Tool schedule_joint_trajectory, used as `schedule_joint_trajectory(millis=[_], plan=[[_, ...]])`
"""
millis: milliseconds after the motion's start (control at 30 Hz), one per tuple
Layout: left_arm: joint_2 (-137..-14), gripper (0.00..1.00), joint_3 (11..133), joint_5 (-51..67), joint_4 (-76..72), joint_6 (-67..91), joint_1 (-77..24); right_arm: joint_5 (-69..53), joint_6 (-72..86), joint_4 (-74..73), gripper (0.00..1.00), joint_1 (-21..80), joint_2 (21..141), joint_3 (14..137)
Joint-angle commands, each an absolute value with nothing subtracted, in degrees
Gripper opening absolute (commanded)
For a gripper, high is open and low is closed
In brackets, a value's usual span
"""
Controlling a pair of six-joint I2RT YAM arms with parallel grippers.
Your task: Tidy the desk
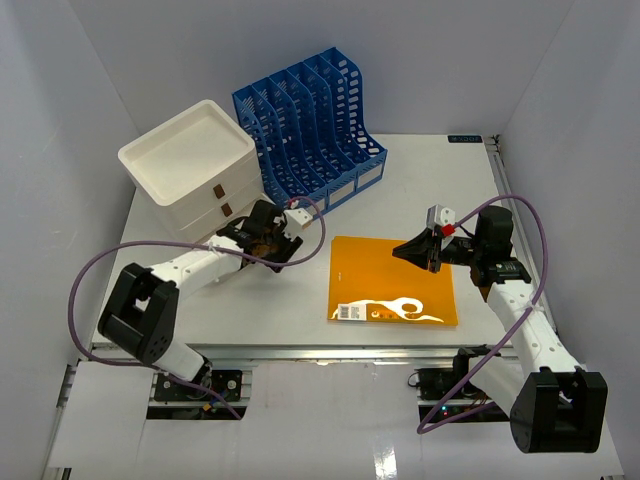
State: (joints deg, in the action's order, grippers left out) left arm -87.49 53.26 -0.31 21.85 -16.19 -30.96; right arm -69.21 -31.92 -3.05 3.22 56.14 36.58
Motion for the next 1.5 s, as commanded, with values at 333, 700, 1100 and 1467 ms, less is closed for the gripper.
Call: schedule_joint_trajectory(millis=[333, 700, 1100, 1467], plan=[[-93.7, 0.98, 56.1, -20.9, 12.4, -24.0, -27.0, -70.4, -32.4, -3.3, 0.15, 2.7, 56.1, 37.3], [-95.5, 0.98, 56.7, -19.4, 6.8, -24.3, -21.8, -70.5, -32.4, -3.3, 0.15, 2.5, 56.0, 37.3], [-81.6, 0.98, 51.5, -0.8, 7.8, -10.3, -21.7, -68.6, -39.0, -10.2, 0.2, 2.5, 57.2, 38.7], [-46.9, 0.98, 34.8, 15.0, 4.9, 19.8, -21.6, -59.5, -79.5, -51.7, 0.62, 11.2, 66.1, 49.4]])
